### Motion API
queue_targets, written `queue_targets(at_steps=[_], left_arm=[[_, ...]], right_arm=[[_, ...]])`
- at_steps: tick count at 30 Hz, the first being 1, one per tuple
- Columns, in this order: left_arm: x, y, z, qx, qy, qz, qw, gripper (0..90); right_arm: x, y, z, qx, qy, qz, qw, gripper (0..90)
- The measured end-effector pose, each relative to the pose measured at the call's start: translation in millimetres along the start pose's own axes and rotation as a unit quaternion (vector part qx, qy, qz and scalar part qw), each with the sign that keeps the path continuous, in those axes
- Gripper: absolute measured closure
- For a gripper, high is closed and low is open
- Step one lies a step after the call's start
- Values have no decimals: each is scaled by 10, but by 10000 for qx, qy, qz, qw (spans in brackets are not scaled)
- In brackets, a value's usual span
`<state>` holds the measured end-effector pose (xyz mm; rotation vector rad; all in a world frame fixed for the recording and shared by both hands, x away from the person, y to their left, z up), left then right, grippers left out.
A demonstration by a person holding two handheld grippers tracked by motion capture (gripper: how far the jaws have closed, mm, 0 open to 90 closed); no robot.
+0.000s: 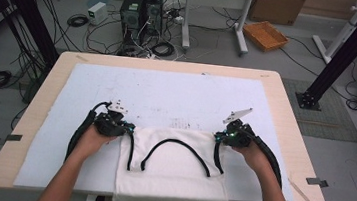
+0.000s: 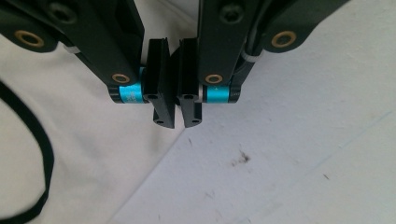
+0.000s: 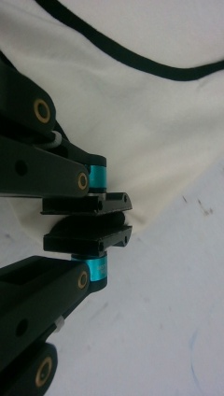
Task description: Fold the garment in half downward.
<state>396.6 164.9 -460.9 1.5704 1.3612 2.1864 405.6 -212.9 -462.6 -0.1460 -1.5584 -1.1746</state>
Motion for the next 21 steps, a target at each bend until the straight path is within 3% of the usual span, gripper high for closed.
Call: queue_targets(at_steps=[2,4,6,8,13,16,17,18,21], left_arm=[[23,46,63,199,62,-265,9994,852],[25,65,98,260,84,-301,9992,853],[-26,135,183,372,150,-387,9984,853],[-45,165,211,418,171,-447,9980,853],[-140,331,413,718,403,-775,9936,853],[-143,383,476,764,441,-899,9920,854],[-135,408,504,771,488,-997,9908,854],[-114,436,530,792,418,-1207,9886,853],[-106,427,523,753,353,-1254,9886,853]], right_arm=[[40,35,-74,-30,-108,-180,9998,836],[58,55,-120,-60,-172,-264,9995,837],[94,120,-271,-174,-428,-436,9980,839],[100,148,-315,-211,-456,-480,9976,838],[85,343,-484,-150,-749,-710,9945,838],[91,434,-583,-209,-891,-909,9916,838],[91,434,-583,-209,-891,-909,9916,838],[105,478,-639,-312,-977,-1051,9892,838],[104,477,-648,-364,-994,-1178,9874,838]])
Point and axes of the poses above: each handheld gripper's, and its own axes: x roughly backward along the jaws, y roughly out of its top, z roughly to its left, the point moved 5 cm from there along -x, roughly forward along the jaws, and after that the axes turned 11 degrees about -x, right-handed, at the moved point
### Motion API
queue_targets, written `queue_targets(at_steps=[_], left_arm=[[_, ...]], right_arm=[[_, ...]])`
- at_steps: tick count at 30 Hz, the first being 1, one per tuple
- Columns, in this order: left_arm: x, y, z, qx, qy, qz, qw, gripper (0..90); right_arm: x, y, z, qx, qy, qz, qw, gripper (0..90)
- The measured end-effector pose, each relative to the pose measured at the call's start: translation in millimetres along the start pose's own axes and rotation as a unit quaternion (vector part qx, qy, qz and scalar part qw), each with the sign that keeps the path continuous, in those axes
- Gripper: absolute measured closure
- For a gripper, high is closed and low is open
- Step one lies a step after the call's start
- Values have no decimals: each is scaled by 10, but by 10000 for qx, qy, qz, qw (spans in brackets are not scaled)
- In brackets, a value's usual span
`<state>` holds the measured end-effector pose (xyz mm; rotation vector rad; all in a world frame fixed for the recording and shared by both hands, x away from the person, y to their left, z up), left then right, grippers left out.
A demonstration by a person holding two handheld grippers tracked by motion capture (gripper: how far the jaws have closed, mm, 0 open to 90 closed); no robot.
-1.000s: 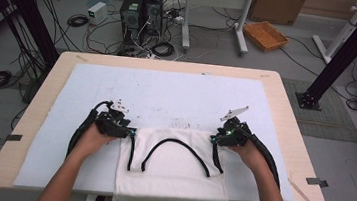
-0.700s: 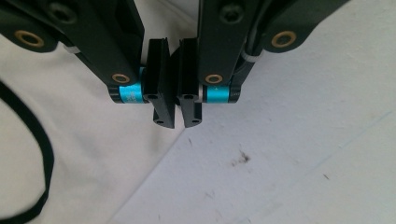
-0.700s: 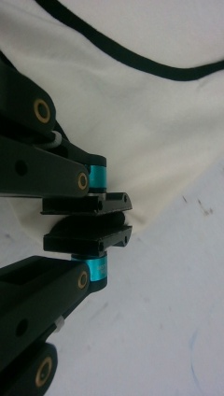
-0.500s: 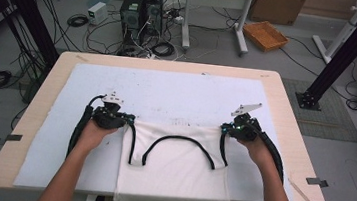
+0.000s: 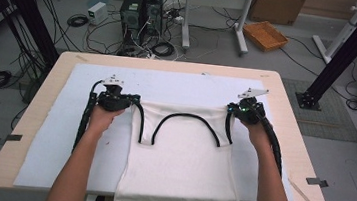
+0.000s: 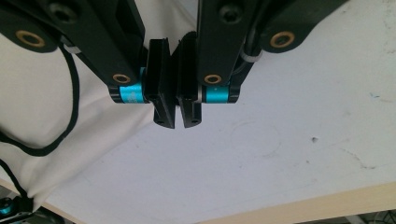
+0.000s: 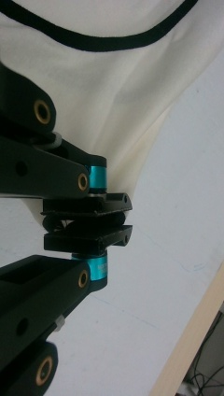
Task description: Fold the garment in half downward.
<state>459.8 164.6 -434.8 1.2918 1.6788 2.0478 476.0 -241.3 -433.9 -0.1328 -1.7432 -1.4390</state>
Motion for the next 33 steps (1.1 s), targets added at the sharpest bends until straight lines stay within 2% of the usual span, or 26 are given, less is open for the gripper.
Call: queue_targets(at_steps=[1,4,7,8,9,10,11,14,15,16,17,18,19,22,24,28,30,33], left_arm=[[15,-24,-33,-115,-57,56,9999,852],[62,-58,-100,-220,-156,46,9996,852],[110,-104,-211,-365,-238,127,9990,852],[110,-104,-211,-365,-238,127,9990,852],[151,-127,-291,-439,-290,181,9985,852],[151,-127,-291,-439,-290,181,9985,852],[192,-138,-359,-568,-318,270,9975,852],[232,-129,-418,-671,-293,415,9964,852],[273,-109,-478,-826,-265,515,9949,852],[273,-109,-478,-826,-265,515,9949,852],[310,-99,-533,-968,-213,661,9929,852],[310,-99,-533,-968,-213,661,9929,851],[346,-98,-584,-1020,-194,759,9917,851],[386,-103,-638,-1065,-228,782,9910,849],[447,-144,-737,-1119,-333,758,9903,849],[510,-279,-875,-1100,-568,781,9892,849],[536,-375,-949,-1135,-721,862,9872,849],[585,-504,-1029,-1108,-878,937,9855,849]], right_arm=[[6,-14,16,32,6,5,10000,838],[60,-71,82,137,91,-39,9999,837],[151,-143,134,87,261,-94,9996,837],[151,-143,134,87,261,-94,9996,837],[222,-194,190,115,341,-76,9993,837],[222,-194,190,115,341,-76,9993,837],[286,-239,257,194,438,-61,9988,837],[336,-278,316,254,510,-9,9984,836],[372,-317,367,308,578,93,9978,836],[388,-339,390,311,558,170,9978,836],[400,-357,405,337,546,240,9976,836],[416,-374,429,339,559,309,9974,836],[434,-391,451,358,559,375,9971,835],[497,-454,528,449,606,518,9958,835],[543,-517,567,476,653,573,9951,835],[638,-660,621,478,738,684,9938,834],[681,-727,652,487,788,703,9932,834],[751,-830,694,458,846,786,9923,832]])
Point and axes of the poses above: each handheld gripper's, and its own axes: x roughly backward along the jaws, y roughly out of its top, z roughly to its left, the point moved 5 cm from there along -x, roughly forward along the jaws, and after that the axes turned 11 degrees about -x, right-handed, at the moved point
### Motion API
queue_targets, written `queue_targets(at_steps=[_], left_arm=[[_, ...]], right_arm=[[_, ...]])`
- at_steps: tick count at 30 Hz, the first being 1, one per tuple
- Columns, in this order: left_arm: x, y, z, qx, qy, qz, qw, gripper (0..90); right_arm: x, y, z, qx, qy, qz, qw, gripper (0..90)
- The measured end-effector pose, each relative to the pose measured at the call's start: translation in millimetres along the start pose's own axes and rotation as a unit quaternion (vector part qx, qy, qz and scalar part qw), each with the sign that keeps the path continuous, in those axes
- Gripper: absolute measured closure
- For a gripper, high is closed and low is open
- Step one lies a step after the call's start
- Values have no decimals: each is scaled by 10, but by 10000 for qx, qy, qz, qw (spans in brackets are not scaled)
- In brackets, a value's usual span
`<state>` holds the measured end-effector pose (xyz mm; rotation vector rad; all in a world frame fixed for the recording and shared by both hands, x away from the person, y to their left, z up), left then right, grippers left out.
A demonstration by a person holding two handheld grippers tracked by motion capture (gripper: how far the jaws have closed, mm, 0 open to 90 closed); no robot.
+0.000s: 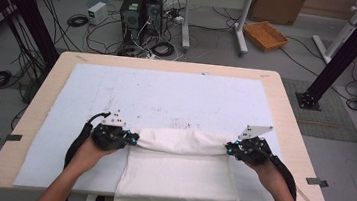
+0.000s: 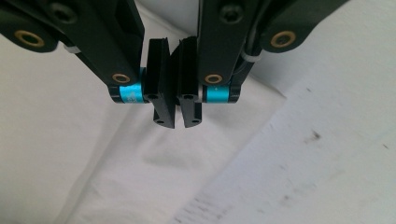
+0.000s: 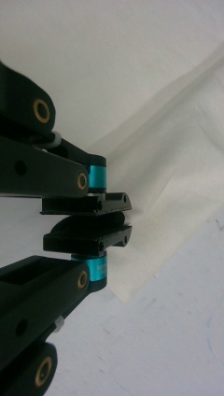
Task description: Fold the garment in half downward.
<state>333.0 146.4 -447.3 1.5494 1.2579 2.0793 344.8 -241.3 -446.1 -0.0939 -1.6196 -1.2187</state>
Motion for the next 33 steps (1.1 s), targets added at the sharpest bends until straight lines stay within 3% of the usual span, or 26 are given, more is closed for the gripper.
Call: queue_targets(at_steps=[3,4,5,7,8,10,12,14,15,17,18,19,20,21,22,23,24,26,27,30,31,32,33], left_arm=[[57,-51,-75,42,-205,12,9998,836],[82,-45,-91,59,-295,-9,9995,798],[82,-45,-91,59,-295,-9,9995,687],[168,30,-48,186,-91,-109,9997,495],[196,65,2,235,48,-169,9996,450],[224,134,119,323,395,-243,9984,404],[172,174,234,433,592,-152,9972,393],[50,164,335,540,660,107,9963,384],[50,164,335,540,660,107,9963,384],[-152,73,439,752,590,531,9940,384],[-152,73,439,752,590,531,9940,384],[-211,38,457,830,524,628,9932,384],[-289,-23,456,926,351,702,9926,381],[-289,-23,456,926,351,702,9926,380],[-318,-65,434,932,208,731,9927,381],[-318,-78,420,915,209,742,9928,393],[-305,-82,413,803,294,765,9934,458],[-293,-81,372,585,173,823,9947,783],[-293,-67,356,498,224,850,9949,856],[-295,-38,362,474,354,805,9950,870],[-274,3,433,629,463,645,9949,872],[-274,3,433,629,463,645,9949,872],[-259,48,530,864,460,585,9935,873]], right_arm=[[32,-88,43,-21,98,121,9999,825],[49,-105,62,-52,137,193,9997,817],[73,-106,78,-55,173,205,9996,795],[139,-64,97,-117,225,127,9996,655],[174,-16,86,-157,190,5,9997,611],[244,100,45,-266,53,-233,9994,503],[258,215,-28,-344,-122,-364,9987,475],[180,291,-103,-379,-206,-276,9987,426],[112,311,-140,-432,-234,-164,9987,416],[-47,317,-192,-488,-234,42,9985,400],[-128,307,-212,-524,-187,135,9984,399],[-128,307,-212,-524,-187,135,9984,399],[-273,255,-242,-566,-217,382,9974,391],[-331,219,-255,-561,-247,504,9968,391],[-376,185,-262,-565,-193,584,9965,393],[-402,155,-263,-597,-147,637,9961,411],[-402,141,-264,-653,-23,612,9960,495],[-372,125,-255,-730,239,666,9948,688],[-359,125,-241,-736,368,695,9942,760],[-339,139,-217,-590,268,730,9952,803],[-329,192,-216,-366,-5,610,9975,816],[-326,229,-226,-318,-140,524,9980,819],[-323,270,-251,-287,-258,454,9982,819]])
Point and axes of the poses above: each handheld gripper's, and its own axes: x roughly backward along the jaws, y roughly out of its top, z roughly to its left, the point moved 5 cm from there along -x, roughly forward along the jaws, and after that the axes turned 11 degrees about -x, right-handed, at the moved point
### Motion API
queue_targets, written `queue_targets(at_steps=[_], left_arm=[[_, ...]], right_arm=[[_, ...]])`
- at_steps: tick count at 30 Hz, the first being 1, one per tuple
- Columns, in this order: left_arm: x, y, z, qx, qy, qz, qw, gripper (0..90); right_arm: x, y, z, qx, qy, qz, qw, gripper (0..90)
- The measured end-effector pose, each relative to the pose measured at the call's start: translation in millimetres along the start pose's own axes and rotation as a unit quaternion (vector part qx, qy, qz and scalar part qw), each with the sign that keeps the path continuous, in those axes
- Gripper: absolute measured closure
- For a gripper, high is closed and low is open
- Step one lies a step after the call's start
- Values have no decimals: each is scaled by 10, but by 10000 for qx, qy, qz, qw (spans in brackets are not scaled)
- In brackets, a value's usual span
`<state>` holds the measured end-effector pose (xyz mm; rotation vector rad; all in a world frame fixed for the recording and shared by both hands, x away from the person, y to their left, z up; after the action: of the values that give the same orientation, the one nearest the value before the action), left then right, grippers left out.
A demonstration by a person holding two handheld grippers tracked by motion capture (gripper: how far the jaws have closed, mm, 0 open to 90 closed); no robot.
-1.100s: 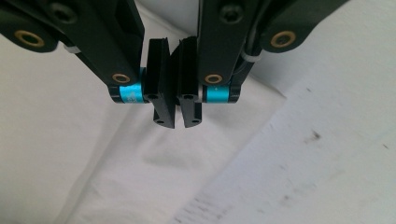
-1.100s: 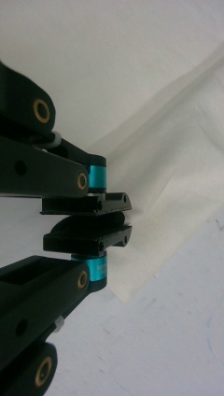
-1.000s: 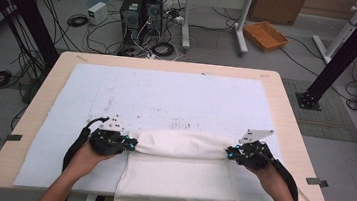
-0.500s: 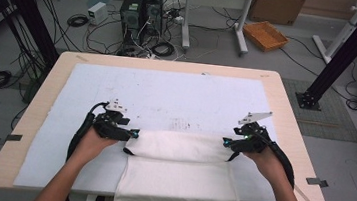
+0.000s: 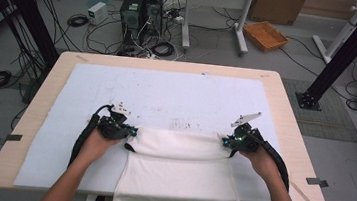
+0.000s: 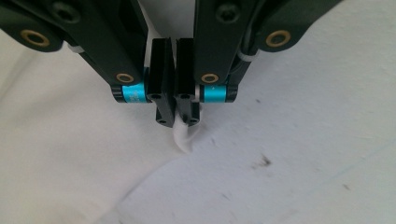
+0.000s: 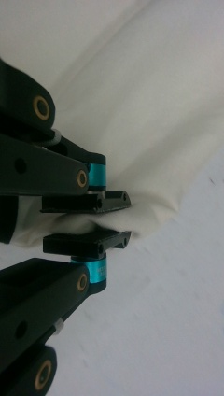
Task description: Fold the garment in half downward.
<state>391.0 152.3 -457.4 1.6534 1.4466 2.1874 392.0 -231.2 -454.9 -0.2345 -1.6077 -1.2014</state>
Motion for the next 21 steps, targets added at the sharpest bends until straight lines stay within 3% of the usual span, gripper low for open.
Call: queue_targets(at_steps=[5,6,9,12,16,18,21], left_arm=[[-25,169,168,73,199,-160,9996,872],[-47,261,259,150,277,-263,9992,872],[-81,335,343,256,310,-302,9987,872],[-135,441,472,274,499,-397,9976,871],[-181,454,507,382,630,-568,9957,841],[-186,444,493,396,709,-548,9952,669],[-108,422,481,409,757,-547,9948,581]], right_arm=[[-60,152,-157,-134,-57,11,9999,819],[-93,247,-257,-221,-156,-65,9996,818],[-114,350,-357,-296,-259,-219,9990,818],[-151,514,-546,-436,-438,-468,9970,817],[-200,566,-573,-447,-590,-650,9951,808],[-223,545,-532,-412,-632,-575,9955,739],[-190,504,-517,-501,-647,-591,9949,503]])
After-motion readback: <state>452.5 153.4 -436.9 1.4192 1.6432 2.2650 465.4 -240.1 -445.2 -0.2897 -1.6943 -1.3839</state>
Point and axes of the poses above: each handheld gripper's, and its own axes: x roughly backward along the jaws, y roughly out of its top, z roughly to its left, the point moved 5 cm from there along -x, roughly forward along the jaws, and after that the axes turned 11 degrees about -x, right-handed, at the moved point
